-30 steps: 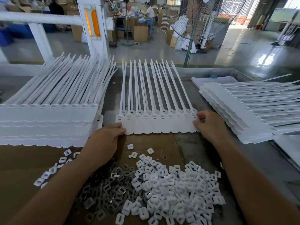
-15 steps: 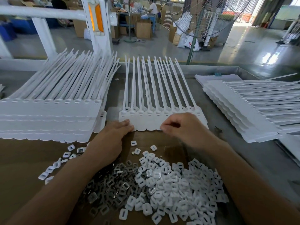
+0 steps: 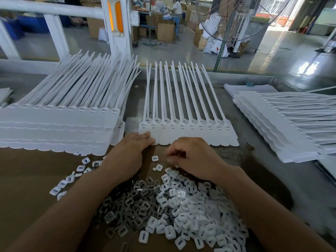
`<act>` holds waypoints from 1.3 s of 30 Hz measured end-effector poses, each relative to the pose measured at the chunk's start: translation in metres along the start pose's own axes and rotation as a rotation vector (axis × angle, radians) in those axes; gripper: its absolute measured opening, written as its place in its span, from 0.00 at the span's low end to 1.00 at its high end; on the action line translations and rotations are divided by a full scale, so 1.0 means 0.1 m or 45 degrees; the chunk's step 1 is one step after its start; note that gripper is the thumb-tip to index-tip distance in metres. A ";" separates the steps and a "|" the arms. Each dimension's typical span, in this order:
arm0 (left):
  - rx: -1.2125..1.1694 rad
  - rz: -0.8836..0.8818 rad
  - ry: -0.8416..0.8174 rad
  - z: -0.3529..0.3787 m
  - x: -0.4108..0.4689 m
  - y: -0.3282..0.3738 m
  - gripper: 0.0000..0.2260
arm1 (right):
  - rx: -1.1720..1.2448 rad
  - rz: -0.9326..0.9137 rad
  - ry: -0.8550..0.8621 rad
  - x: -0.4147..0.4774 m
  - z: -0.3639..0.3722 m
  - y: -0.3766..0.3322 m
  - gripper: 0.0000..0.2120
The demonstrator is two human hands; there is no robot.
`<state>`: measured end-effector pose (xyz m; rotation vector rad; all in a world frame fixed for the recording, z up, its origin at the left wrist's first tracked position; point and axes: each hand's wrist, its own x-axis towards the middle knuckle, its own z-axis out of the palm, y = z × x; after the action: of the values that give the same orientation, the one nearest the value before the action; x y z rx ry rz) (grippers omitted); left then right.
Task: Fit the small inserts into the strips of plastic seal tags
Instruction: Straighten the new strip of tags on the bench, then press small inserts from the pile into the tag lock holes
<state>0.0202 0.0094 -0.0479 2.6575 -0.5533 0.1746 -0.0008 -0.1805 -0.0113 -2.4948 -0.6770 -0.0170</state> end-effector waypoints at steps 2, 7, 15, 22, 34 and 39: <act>-0.005 -0.002 0.000 -0.01 0.00 0.01 0.25 | 0.042 -0.090 -0.110 -0.01 0.03 -0.12 0.06; 0.011 0.019 -0.009 -0.01 0.02 0.02 0.24 | -0.060 -0.211 -0.214 0.01 0.17 -0.28 0.10; 0.027 0.042 -0.027 -0.01 0.00 0.00 0.24 | -0.132 -0.131 -0.269 0.03 0.20 -0.32 0.06; 0.055 0.070 -0.032 0.00 0.02 -0.02 0.24 | -0.242 -0.167 -0.344 0.01 0.19 -0.37 0.05; 0.028 0.087 -0.009 -0.02 0.01 0.01 0.23 | -0.171 -0.248 -0.330 -0.02 0.20 -0.35 0.04; 0.018 0.045 -0.008 0.00 0.02 0.01 0.23 | 0.067 -0.115 -0.272 0.02 0.11 -0.27 0.05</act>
<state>0.0218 0.0076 -0.0464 2.6641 -0.6036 0.1814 -0.0127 -0.1545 -0.0069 -2.4349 -0.8656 0.2344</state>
